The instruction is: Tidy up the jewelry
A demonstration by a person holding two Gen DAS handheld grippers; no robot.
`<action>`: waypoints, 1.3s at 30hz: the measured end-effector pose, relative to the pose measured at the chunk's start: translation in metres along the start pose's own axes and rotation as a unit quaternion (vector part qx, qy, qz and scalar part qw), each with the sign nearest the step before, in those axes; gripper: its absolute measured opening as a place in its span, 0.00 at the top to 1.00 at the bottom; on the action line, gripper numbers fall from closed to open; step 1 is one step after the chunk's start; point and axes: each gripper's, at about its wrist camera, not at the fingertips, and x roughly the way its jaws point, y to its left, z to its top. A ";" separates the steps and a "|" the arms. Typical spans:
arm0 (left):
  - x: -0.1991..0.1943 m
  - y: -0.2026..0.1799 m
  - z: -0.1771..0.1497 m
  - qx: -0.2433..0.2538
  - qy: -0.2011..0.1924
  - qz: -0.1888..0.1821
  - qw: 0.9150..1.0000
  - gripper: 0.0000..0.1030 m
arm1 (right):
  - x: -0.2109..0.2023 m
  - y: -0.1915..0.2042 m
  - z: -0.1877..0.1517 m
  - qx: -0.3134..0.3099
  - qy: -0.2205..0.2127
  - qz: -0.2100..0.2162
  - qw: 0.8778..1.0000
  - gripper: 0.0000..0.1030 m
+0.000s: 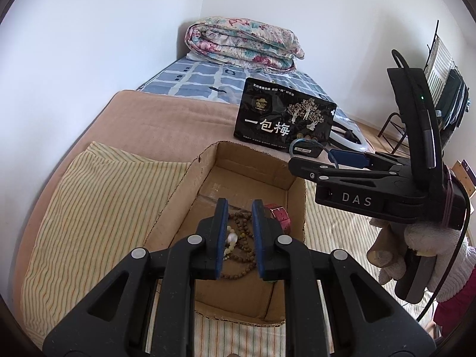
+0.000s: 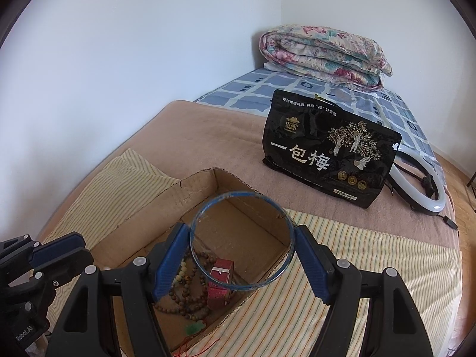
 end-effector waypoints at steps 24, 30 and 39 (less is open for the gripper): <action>-0.019 -0.013 -0.001 0.015 -0.015 0.014 1.000 0.40 | -0.035 -0.010 -0.011 0.014 -0.024 -0.014 1.000 0.14; -0.038 -0.024 -0.001 0.032 -0.028 0.017 0.999 0.39 | -0.071 -0.013 -0.022 0.015 -0.044 -0.018 0.999 0.12; -0.071 -0.042 -0.002 0.043 -0.057 0.010 0.997 0.24 | -0.123 -0.023 -0.046 0.028 -0.071 -0.033 0.996 0.08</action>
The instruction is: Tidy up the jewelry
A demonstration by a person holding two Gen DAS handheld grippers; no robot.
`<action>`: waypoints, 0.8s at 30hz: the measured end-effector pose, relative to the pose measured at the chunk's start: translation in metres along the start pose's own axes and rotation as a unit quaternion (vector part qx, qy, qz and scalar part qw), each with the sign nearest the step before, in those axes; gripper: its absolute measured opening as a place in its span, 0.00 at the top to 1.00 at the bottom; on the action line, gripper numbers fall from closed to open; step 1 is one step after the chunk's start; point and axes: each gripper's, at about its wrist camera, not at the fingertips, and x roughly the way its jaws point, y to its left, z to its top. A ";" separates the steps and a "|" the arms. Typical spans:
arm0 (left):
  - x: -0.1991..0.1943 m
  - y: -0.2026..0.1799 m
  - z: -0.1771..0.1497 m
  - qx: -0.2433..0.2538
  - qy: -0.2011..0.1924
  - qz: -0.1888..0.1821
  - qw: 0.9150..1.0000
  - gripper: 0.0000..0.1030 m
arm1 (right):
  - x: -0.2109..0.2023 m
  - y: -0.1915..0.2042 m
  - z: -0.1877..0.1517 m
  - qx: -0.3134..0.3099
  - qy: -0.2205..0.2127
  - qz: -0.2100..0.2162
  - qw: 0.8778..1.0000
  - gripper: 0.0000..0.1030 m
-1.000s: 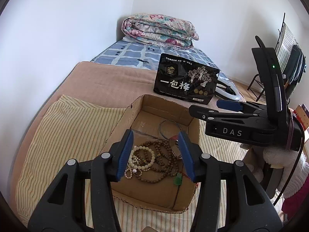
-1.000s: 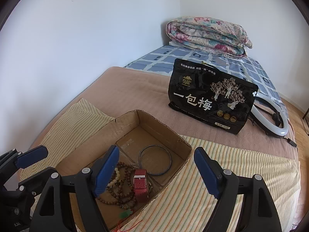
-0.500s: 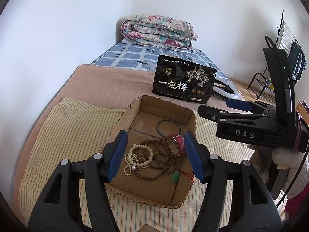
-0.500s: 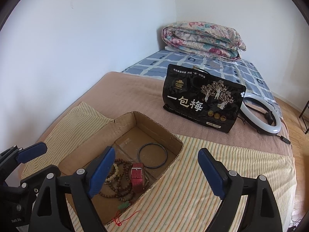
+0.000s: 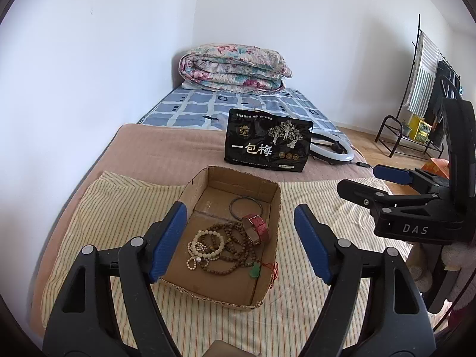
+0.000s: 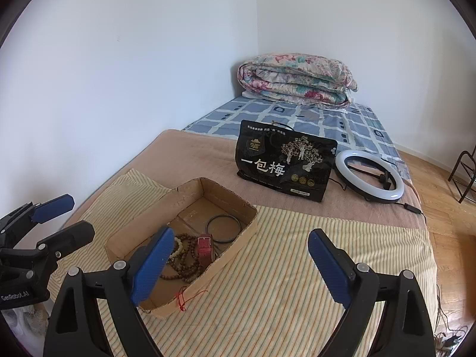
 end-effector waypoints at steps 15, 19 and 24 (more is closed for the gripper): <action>-0.025 -0.021 -0.005 0.022 -0.029 0.021 0.999 0.04 | -0.047 -0.005 -0.033 -0.005 -0.032 -0.025 0.999 0.01; -0.026 -0.026 -0.006 0.031 -0.033 0.035 0.998 0.01 | -0.052 -0.006 -0.038 0.002 -0.042 -0.027 0.999 0.00; -0.026 -0.028 -0.007 0.026 -0.026 0.037 0.999 0.01 | -0.052 -0.012 -0.042 0.015 -0.047 -0.034 0.998 0.00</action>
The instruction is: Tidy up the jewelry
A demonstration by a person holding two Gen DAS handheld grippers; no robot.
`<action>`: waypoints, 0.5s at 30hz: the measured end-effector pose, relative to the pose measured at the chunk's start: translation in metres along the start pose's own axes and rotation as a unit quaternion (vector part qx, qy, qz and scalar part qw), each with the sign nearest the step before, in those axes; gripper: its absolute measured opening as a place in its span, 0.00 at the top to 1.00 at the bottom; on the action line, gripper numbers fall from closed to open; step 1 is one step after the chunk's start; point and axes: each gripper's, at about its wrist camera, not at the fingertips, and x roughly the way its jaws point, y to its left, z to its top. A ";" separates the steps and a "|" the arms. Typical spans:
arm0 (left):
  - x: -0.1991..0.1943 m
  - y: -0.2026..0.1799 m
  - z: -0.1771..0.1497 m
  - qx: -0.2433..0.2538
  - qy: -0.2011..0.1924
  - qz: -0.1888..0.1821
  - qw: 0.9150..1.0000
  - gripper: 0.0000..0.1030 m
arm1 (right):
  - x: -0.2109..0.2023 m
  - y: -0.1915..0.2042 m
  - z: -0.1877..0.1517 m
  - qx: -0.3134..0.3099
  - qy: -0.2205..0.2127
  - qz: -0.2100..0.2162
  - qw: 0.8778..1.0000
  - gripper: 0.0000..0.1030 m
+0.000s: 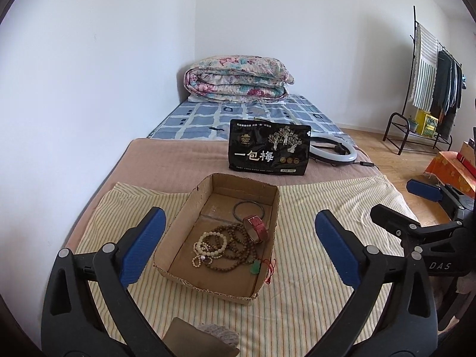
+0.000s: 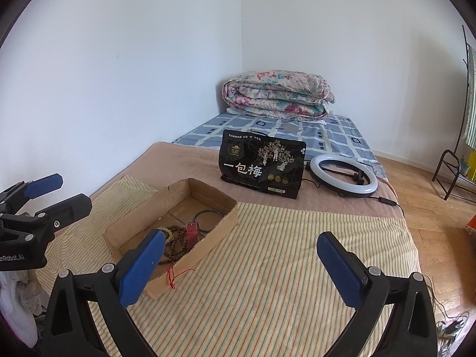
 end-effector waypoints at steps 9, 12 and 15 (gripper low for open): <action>-0.007 -0.005 -0.003 0.012 -0.010 0.010 1.000 0.00 | -0.004 -0.008 -0.008 0.011 0.001 -0.009 1.000 0.00; -0.008 -0.004 -0.005 0.018 -0.011 0.018 1.000 0.00 | -0.006 -0.008 -0.012 0.005 0.005 -0.011 1.000 0.00; -0.008 -0.002 -0.006 0.016 -0.008 0.018 1.000 0.00 | -0.007 -0.008 -0.015 0.003 0.006 -0.014 1.000 0.00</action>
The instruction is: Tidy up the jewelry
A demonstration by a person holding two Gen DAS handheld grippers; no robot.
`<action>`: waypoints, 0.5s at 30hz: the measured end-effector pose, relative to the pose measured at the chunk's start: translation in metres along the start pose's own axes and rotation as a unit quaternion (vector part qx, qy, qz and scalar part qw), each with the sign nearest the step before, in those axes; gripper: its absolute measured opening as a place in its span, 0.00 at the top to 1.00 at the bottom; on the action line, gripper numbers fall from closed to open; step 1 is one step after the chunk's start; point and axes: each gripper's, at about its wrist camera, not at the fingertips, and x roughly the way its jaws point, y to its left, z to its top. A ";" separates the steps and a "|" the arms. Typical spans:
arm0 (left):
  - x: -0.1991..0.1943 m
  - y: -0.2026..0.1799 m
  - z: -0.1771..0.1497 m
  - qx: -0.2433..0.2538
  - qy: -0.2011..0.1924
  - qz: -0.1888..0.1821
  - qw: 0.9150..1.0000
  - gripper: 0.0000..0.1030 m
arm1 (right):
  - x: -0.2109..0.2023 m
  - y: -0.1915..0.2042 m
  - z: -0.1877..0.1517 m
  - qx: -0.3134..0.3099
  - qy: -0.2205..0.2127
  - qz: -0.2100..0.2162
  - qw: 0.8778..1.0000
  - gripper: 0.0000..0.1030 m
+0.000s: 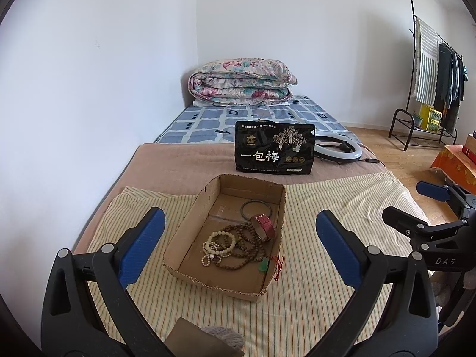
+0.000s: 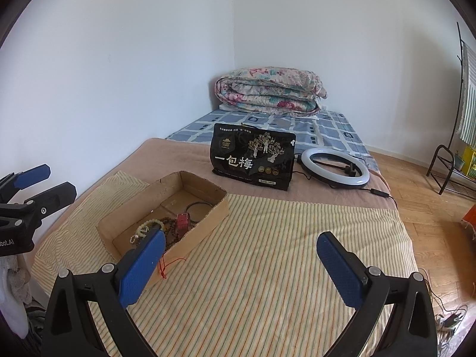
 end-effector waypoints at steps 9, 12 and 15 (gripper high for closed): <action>0.003 -0.001 -0.003 0.008 0.002 0.007 1.000 0.00 | -0.006 -0.004 -0.003 -0.001 -0.004 -0.010 1.000 0.00; 0.003 -0.002 -0.004 0.008 0.002 0.007 1.000 0.00 | -0.007 -0.006 -0.004 0.003 -0.002 -0.011 1.000 0.00; 0.004 -0.002 -0.004 0.007 0.003 0.005 1.000 0.00 | -0.008 -0.006 -0.004 0.005 -0.001 -0.011 1.000 0.00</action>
